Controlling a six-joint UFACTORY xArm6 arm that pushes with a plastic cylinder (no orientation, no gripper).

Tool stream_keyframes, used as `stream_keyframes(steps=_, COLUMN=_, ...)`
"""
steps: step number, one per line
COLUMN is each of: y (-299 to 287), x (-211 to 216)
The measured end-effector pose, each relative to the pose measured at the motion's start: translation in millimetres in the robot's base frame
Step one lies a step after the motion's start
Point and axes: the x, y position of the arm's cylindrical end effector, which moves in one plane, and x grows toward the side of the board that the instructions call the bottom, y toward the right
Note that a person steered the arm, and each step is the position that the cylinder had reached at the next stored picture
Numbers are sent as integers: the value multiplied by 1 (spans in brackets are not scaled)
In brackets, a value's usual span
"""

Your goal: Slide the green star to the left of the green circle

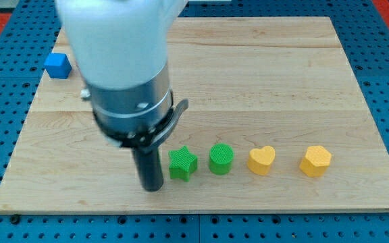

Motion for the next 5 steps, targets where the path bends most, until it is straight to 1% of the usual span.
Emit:
stream_keyframes(steps=1, y=13, x=18)
stream_keyframes(steps=3, y=24, x=-1)
stream_keyframes(steps=5, y=34, x=-5)
